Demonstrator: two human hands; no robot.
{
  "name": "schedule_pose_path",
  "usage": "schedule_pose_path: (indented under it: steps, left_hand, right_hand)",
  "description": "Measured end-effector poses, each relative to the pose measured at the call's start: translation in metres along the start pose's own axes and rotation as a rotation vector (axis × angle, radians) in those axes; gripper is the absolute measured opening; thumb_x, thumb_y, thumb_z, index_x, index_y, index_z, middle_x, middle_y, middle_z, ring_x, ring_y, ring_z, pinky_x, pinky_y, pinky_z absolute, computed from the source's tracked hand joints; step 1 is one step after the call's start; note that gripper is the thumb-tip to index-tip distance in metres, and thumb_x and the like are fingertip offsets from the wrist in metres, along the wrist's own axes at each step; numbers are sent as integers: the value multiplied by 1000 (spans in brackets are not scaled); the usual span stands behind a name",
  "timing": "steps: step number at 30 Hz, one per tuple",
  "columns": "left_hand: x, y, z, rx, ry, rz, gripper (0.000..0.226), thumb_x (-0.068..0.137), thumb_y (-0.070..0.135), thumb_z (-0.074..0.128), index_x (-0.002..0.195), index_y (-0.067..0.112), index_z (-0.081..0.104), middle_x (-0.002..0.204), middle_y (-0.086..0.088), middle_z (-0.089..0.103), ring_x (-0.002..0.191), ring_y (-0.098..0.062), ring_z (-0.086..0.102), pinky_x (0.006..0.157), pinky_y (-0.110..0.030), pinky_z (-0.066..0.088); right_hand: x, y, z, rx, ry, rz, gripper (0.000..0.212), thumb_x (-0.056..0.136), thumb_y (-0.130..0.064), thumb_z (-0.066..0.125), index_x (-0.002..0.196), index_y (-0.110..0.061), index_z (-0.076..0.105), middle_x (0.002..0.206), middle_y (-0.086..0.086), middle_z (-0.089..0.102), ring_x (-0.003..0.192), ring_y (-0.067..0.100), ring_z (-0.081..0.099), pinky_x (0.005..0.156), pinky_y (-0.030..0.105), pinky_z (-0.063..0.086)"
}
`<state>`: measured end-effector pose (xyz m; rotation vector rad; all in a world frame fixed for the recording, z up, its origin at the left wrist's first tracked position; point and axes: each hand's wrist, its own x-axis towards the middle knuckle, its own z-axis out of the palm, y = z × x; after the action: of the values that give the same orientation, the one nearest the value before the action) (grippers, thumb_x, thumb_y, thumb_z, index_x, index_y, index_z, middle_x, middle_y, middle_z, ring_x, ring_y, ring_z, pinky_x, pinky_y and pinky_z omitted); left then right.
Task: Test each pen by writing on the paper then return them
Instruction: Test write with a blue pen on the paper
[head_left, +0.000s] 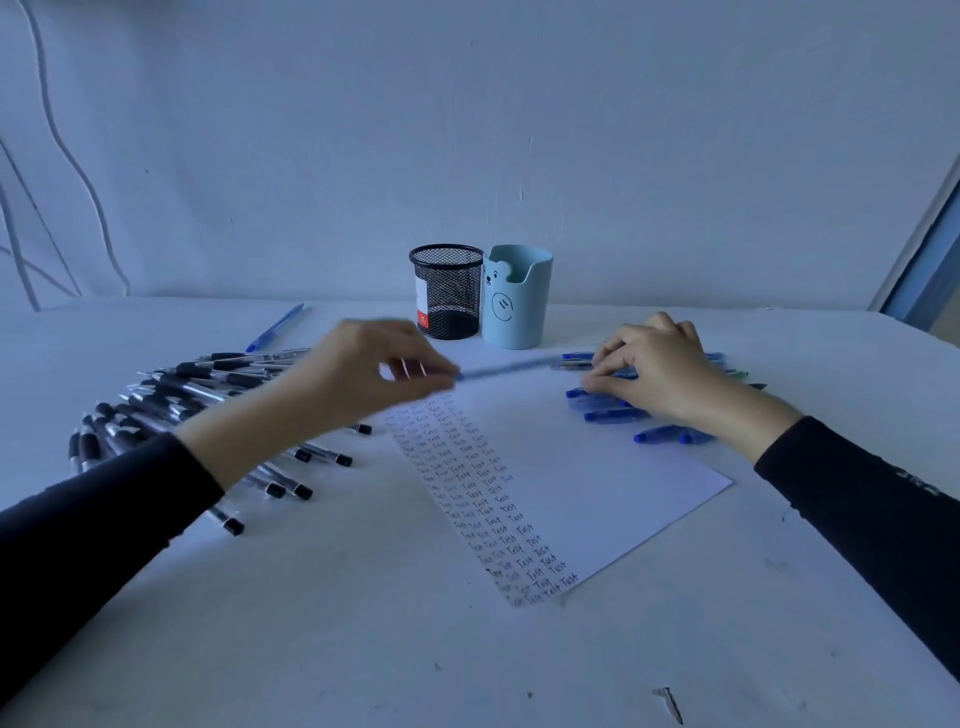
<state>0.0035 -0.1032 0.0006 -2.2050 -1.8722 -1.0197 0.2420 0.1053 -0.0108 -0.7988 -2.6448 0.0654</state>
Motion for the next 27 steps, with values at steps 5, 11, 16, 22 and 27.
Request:
schedule_pose_path:
  steps: [5,11,16,22,27]
  left_hand:
    - [12,-38,-53,178,382,-343,6,86,29,71,91,32,71,77,7,65,65,4,57,60,-1,40]
    - [15,-99,-69,404,171,-682,16,84,21,71,76,9,77,74,-6,71,61,-14,54,59,-23,37]
    - [15,-132,-58,510,76,-764,35,76,10,68,46,14,52,51,-8,53,51,-23,45,53,-25,37]
    - [11,-140,-50,534,25,-819,24,72,11,71,49,8,63,53,-12,62,54,-26,59,51,-24,43]
    - [10,-135,-51,524,48,-795,15,76,21,75,71,12,64,73,-10,58,74,-29,57,68,-33,49]
  right_hand:
    - [3,-5,5,34,75,-52,8,92,-38,63,90,-34,69,105,-12,61,106,17,39,86,32,23]
    - [-6,-38,8,332,128,-281,7,101,-31,45,106,-29,49,84,-11,61,86,23,52,80,41,42]
    - [-21,-61,10,309,66,-353,17,96,-56,36,103,-43,44,81,-11,56,87,7,44,83,33,33]
    - [-28,-72,3,805,28,-213,45,76,-57,65,97,-24,44,55,-8,29,56,11,29,56,15,29]
    - [-28,-74,-4,821,98,-218,32,78,-50,56,89,-22,46,56,-6,31,54,8,32,55,12,29]
